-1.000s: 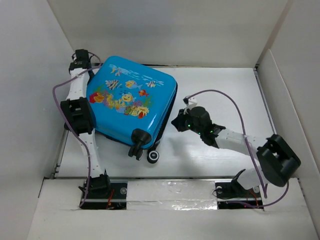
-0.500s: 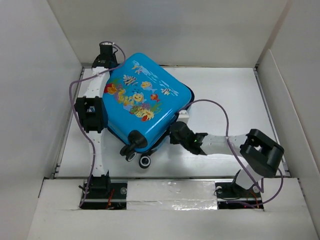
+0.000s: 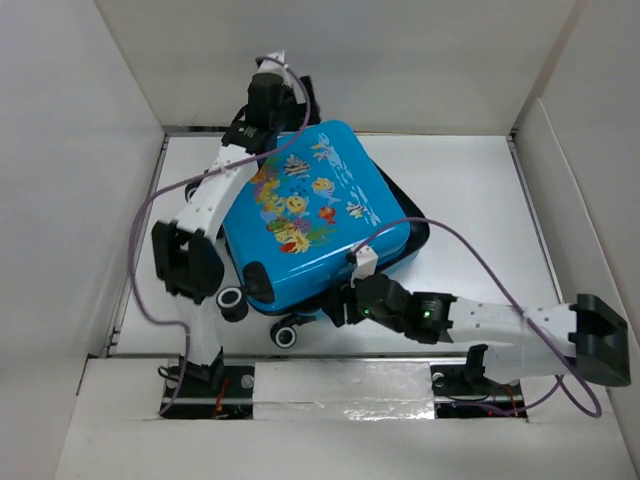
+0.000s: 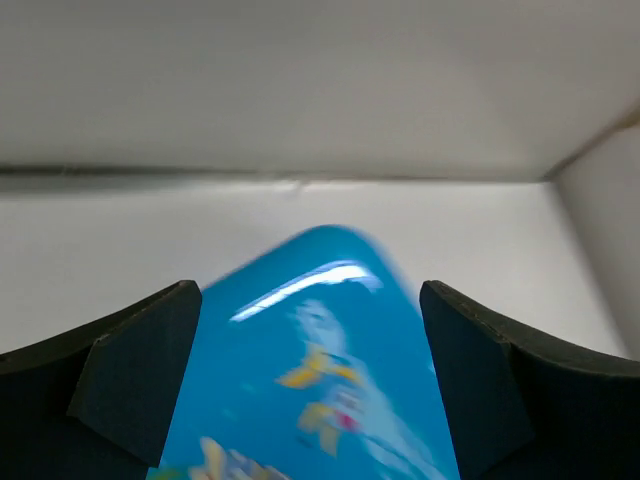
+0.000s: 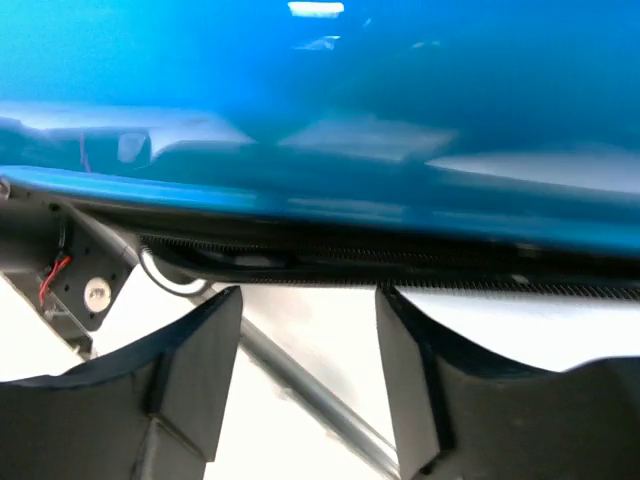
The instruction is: Pack the luggage
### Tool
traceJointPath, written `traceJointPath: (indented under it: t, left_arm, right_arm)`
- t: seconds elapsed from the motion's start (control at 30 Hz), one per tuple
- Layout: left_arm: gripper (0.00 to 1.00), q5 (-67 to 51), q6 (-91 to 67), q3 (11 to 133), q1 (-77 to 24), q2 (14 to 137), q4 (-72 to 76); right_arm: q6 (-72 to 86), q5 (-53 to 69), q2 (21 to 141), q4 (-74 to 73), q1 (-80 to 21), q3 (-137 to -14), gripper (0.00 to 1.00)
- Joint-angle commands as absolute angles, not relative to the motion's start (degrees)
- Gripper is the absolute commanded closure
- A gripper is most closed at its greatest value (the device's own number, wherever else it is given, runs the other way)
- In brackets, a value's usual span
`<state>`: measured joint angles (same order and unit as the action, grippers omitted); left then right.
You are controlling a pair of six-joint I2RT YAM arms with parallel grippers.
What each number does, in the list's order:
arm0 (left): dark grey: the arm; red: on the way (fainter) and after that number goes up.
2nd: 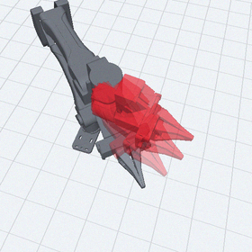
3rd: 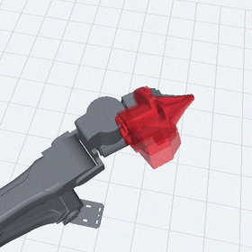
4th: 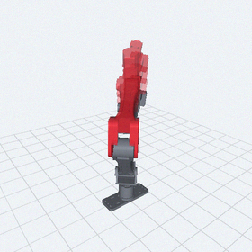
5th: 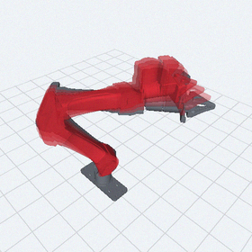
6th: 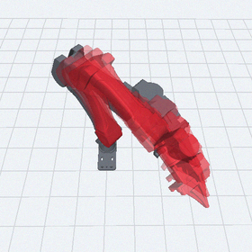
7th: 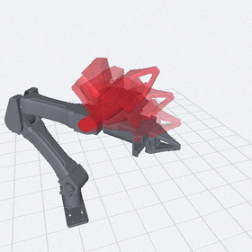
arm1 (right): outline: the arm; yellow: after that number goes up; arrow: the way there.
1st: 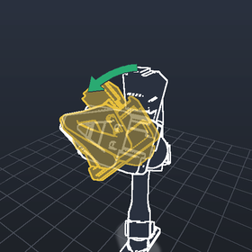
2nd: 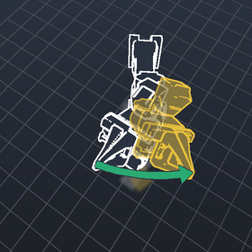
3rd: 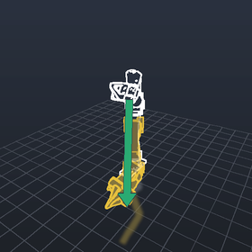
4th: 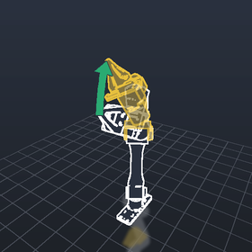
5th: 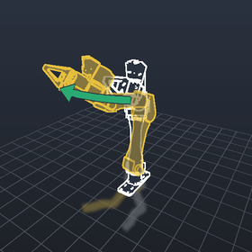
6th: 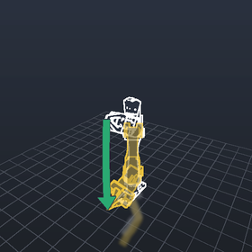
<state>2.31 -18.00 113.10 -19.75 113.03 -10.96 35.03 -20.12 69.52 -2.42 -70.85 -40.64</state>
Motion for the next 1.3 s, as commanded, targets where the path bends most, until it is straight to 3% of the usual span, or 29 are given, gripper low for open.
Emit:
traceJointPath:
  t: [0.0, 0.07, 0.17, 0.2, 0.23, 0.27, 0.3, 0.33, 0.4, 0.57, 0.7, 0.8, 0.87, 1.0, 1.27]
  left_arm:
    - [0.09, 4.97, -19.95, 114.0, -23.03, 90.28, -4.39]
    - [0.15, 9.12, -18.73, 109.2, -21.98, 84.48, -4.92]
    - [0.37, 18.51, -19.33, 98.84, -19.78, 75.7, -5.18]
    - [0.63, 23.59, -20.47, 96.09, -17.95, 73.67, -5.45]
    - [0.76, 24.69, -21.87, 93.89, -16.89, 70.09, -6.49]
    - [0.92, 24.7, -23.36, 90.3, -15.83, 68.4, -10.16]
    - [0.97, 23.65, -25.38, 88.18, -15.21, 66.99, -12.11]
    - [1.0, 22.51, -26.27, 85.98, -15.21, 65.49, -13.87]
    - [1.0, 18.74, -28.47, 78.95, -15.21, 61.45, -20.71]
    - [1.0, 16.08, -41.64, 63.22, -15.21, 49.23, -31.69]
    - [1.0, 19.4, -47.37, 62.57, -15.21, 44.92, -41.29]
    - [1.0, 25.45, -48.6, 64.51, -15.21, 41.58, -48.58]
    - [1.0, 26.98, -48.87, 65.12, -15.21, 39.47, -53.14]
    - [1.0, 24.63, -49.74, 62.76, -15.82, 41.83, -58.44]
    - [1.0, 18.12, -49.67, 54.6, -15.82, 51.94, -50.84]
  right_arm:
    - [28.75, -29.79, 60.24, 2.03, -66.89, -42.28, 0.35]
    - [27.52, -30.32, 56.45, -1.04, -65.75, -41.66, 0.35]
    - [23.83, -25.16, 49.5, -1.93, -61.19, -40.78, 0.39]
    - [22.6, -23.14, 48.35, -2.63, -58.65, -41.3, 0.44]
    - [22.07, -19.98, 46.25, -4.03, -57.58, -41.83, 0.48]
    - [21.54, -18.91, 45.53, -4.56, -56.61, -42.44, 0.57]
    - [21.01, -18.46, 44.92, -5.09, -55.56, -44.1, 0.83]
    - [21.01, -19.24, 44.3, -5.18, -52.41, -44.64, 0.93]
    - [20.4, -18.46, 44.73, -4.05, -47.49, -46.39, 1.0]
    - [22.06, -1.52, 51.58, -0.97, -24.59, -50.71, 1.0]
    - [24.16, 5.09, 59.66, 1.84, -13.66, -53.61, 1.0]
    - [24.43, 8.25, 69.06, 2.46, -7.59, -56.24, 0.95]
    - [24.43, 11.76, 75.65, 2.28, -4.85, -57.39, 0.92]
    - [25.57, 16.34, 83.04, 5.88, -0.18, -57.31, 0.74]
    - [26.46, 20.91, 89.82, 9.05, -1.49, -56.25, 0.66]
